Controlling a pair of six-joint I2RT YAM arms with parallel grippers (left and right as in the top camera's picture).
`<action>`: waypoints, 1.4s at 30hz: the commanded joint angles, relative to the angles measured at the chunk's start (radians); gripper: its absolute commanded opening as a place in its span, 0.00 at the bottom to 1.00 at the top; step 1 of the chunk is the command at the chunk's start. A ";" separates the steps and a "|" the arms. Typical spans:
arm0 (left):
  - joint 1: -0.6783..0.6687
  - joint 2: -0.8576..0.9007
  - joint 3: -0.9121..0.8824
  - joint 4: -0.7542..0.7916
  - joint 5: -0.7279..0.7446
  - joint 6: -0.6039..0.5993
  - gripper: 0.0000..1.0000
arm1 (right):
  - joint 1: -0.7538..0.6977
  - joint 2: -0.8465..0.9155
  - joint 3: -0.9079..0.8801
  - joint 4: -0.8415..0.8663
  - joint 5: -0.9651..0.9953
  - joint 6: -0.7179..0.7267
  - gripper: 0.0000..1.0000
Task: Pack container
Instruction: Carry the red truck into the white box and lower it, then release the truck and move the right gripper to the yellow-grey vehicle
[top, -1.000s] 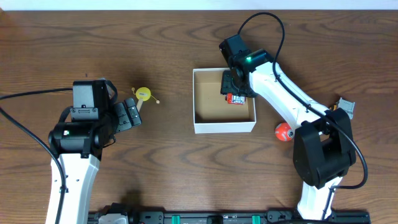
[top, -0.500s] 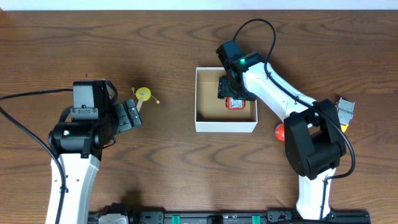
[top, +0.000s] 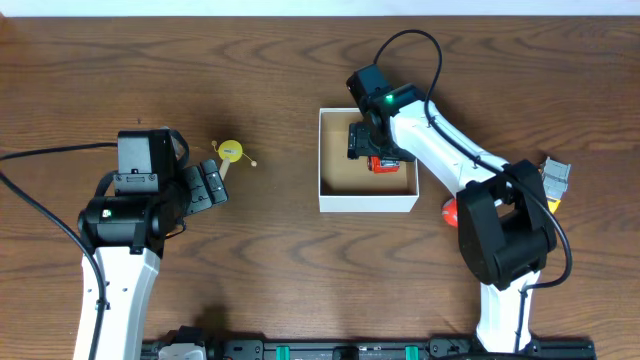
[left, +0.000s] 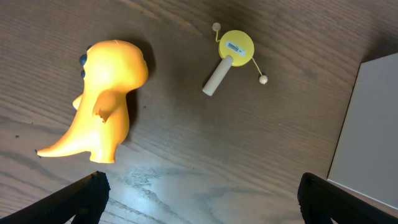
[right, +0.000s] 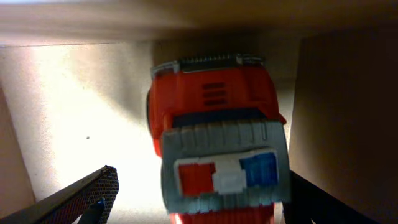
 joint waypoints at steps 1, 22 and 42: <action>0.003 0.000 0.021 -0.002 -0.005 0.002 0.98 | 0.017 -0.112 0.024 0.001 0.053 -0.002 0.86; 0.003 0.000 0.021 -0.002 -0.005 0.002 0.98 | -0.523 -0.475 0.021 -0.304 0.073 0.009 0.99; 0.003 0.000 0.021 -0.002 -0.005 0.003 0.98 | -0.877 -0.208 0.019 -0.308 -0.026 -0.316 0.99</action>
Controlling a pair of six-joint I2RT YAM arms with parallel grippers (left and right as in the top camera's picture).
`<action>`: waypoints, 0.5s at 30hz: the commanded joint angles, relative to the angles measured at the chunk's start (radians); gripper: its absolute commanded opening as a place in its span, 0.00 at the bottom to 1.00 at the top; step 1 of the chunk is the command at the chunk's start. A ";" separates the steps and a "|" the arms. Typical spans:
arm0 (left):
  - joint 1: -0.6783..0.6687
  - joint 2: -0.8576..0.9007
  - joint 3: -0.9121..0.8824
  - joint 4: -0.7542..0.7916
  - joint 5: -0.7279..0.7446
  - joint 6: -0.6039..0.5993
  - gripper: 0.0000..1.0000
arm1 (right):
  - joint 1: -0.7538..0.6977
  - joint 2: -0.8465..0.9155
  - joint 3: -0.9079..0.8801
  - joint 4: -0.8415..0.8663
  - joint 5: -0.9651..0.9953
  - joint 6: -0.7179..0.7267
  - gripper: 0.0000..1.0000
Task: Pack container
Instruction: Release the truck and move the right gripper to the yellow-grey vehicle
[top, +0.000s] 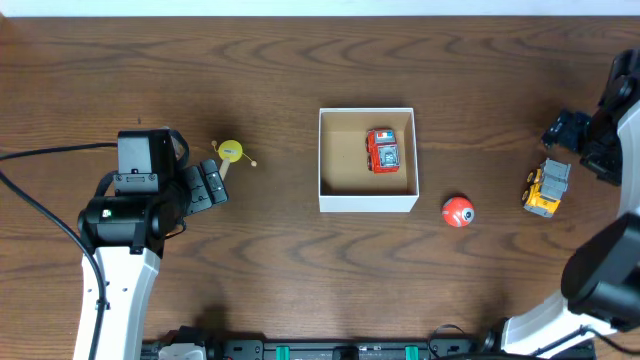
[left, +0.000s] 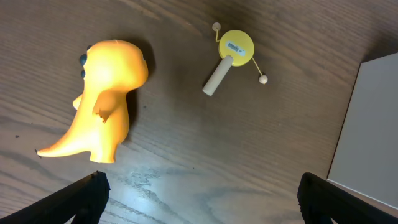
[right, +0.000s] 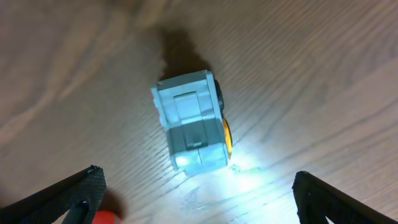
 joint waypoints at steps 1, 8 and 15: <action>0.003 0.000 0.021 -0.002 -0.005 0.002 0.98 | -0.019 0.035 0.010 0.002 -0.019 -0.062 0.99; 0.003 0.000 0.021 -0.002 -0.006 0.003 0.98 | -0.023 0.076 -0.013 0.046 -0.042 -0.087 0.99; 0.003 0.000 0.021 -0.002 -0.006 0.002 0.98 | -0.023 0.077 -0.122 0.124 -0.050 -0.088 0.99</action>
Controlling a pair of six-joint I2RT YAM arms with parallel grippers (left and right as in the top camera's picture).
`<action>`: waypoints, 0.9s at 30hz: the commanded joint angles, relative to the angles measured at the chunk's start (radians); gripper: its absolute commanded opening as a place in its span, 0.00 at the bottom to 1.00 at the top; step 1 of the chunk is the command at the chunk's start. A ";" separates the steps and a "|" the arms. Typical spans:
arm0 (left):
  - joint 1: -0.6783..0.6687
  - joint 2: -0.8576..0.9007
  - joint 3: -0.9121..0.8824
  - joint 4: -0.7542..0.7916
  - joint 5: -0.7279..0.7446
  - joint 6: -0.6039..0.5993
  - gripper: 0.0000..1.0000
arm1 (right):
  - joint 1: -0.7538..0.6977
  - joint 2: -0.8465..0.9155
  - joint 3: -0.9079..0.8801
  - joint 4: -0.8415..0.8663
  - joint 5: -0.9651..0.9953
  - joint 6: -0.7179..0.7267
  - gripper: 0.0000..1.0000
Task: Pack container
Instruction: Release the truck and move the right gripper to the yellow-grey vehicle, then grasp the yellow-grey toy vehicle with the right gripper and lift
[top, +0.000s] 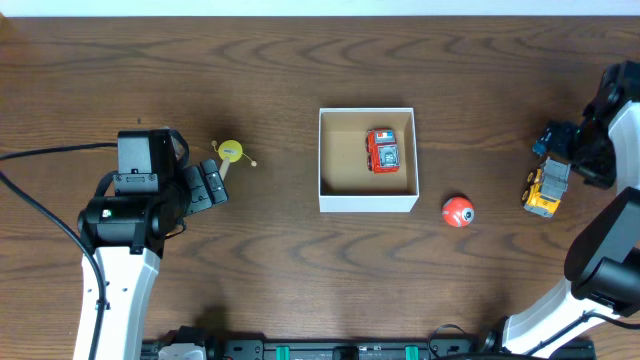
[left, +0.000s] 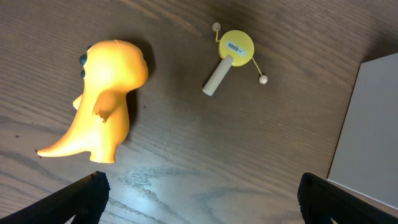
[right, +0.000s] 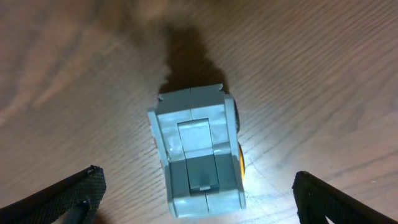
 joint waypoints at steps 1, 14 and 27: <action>0.003 0.000 0.021 -0.002 -0.006 0.003 0.98 | -0.008 0.010 -0.061 0.022 -0.011 -0.018 0.99; 0.003 0.000 0.021 -0.003 -0.006 0.002 0.98 | -0.008 0.010 -0.251 0.213 -0.019 -0.019 0.99; 0.003 0.000 0.021 -0.002 -0.006 0.002 0.98 | -0.008 0.009 -0.305 0.251 -0.026 -0.018 0.77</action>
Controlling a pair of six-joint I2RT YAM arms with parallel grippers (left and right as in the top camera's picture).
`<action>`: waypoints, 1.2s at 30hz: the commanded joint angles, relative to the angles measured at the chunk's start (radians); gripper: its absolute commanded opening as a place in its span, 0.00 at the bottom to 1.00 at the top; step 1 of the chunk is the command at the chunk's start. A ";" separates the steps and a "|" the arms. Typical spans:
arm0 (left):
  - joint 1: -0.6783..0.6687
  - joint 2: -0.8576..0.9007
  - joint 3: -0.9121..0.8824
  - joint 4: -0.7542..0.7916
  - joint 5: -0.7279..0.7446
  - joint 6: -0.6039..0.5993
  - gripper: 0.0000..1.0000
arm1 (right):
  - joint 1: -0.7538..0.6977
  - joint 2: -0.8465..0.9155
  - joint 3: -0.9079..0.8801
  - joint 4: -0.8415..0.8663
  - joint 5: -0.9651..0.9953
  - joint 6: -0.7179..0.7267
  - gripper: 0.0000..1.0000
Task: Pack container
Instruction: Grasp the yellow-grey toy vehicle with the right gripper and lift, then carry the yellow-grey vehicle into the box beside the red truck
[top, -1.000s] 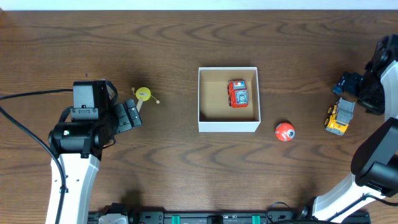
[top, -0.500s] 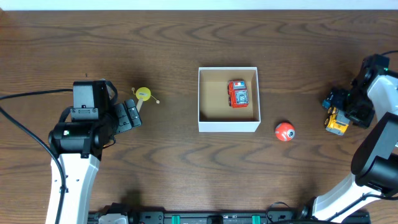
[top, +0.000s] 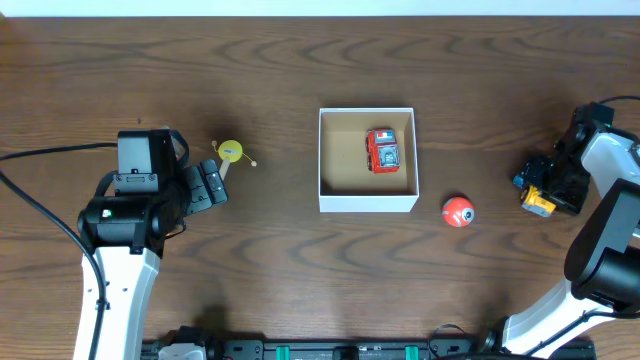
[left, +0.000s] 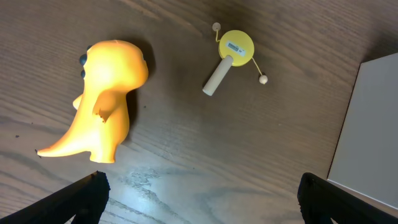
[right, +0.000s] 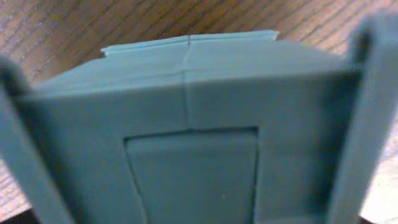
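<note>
The white box (top: 330, 198) stands mid-table with a red toy truck (top: 382, 150) inside it. At the far right my right gripper (top: 546, 188) is down over the yellow and grey toy truck (top: 538, 206); its grey bed (right: 193, 137) fills the right wrist view and hides the fingers. A red ball (top: 458, 211) lies between box and truck. My left gripper (left: 202, 202) hangs open above bare wood, near an orange dinosaur (left: 106, 99) and a yellow pellet drum (left: 231, 53). The box's wall (left: 367, 124) shows at the right.
The left arm covers the dinosaur in the overhead view, where only the yellow drum (top: 230, 152) shows beside the left gripper (top: 205, 186). The table's far edge runs along the top of the overhead view.
My right gripper has dropped from a little above the yellow and grey truck down onto it, so the truck now fills its view. The left arm has not moved.
My right gripper was open inside the box over the red truck. It then stood open at the far right above the yellow and grey truck, the red truck left in the box. It was closer over that truck afterwards and is now down on it.
</note>
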 joint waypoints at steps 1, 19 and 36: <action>0.003 0.000 0.021 -0.002 -0.006 0.002 0.98 | -0.008 0.008 -0.005 0.002 -0.005 -0.002 0.75; 0.003 0.000 0.021 -0.002 -0.006 0.002 0.98 | 0.011 -0.018 0.018 -0.033 -0.004 -0.002 0.44; 0.003 0.000 0.021 -0.002 -0.006 0.002 0.98 | 0.461 -0.462 0.082 0.006 -0.008 0.033 0.05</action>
